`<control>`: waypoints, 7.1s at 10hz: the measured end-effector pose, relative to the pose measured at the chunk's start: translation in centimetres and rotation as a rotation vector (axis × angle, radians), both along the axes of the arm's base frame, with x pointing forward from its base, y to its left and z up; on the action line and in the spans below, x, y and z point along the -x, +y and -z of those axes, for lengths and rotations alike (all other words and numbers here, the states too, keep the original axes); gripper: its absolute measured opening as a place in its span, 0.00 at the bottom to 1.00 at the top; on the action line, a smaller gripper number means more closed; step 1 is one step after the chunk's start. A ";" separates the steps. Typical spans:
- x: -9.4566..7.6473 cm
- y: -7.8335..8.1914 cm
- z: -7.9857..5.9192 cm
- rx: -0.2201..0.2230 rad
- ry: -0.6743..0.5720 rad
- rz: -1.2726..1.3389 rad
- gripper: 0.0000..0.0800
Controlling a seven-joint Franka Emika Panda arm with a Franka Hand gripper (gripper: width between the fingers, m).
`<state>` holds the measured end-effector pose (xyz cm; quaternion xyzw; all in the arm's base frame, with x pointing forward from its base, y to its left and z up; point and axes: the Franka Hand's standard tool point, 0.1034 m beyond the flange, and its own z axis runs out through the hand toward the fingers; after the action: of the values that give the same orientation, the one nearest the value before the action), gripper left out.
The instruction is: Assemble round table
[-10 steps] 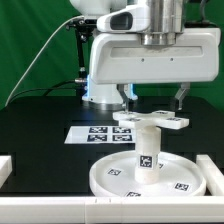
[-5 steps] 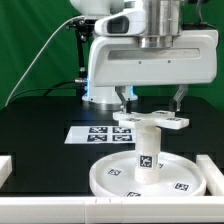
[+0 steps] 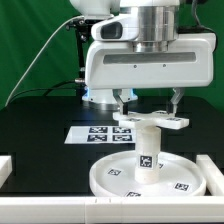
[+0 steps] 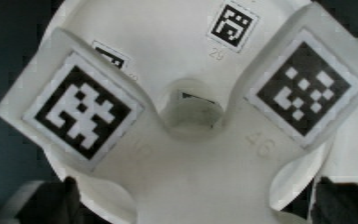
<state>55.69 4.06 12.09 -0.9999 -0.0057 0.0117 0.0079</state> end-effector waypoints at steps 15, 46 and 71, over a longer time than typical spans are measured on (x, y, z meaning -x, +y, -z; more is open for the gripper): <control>-0.8 -0.1 0.6 0.010 -0.032 -0.061 0.81; -0.7 0.3 1.8 -0.146 -0.100 1.717 0.63; -0.9 0.2 -1.2 -0.014 0.057 0.288 0.81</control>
Offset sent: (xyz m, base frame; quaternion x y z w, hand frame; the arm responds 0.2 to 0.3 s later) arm 0.0052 0.0048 -0.0074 -0.0078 0.0036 0.0042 1.0000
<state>56.59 4.28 13.33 -0.9895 0.1380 0.0388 0.0168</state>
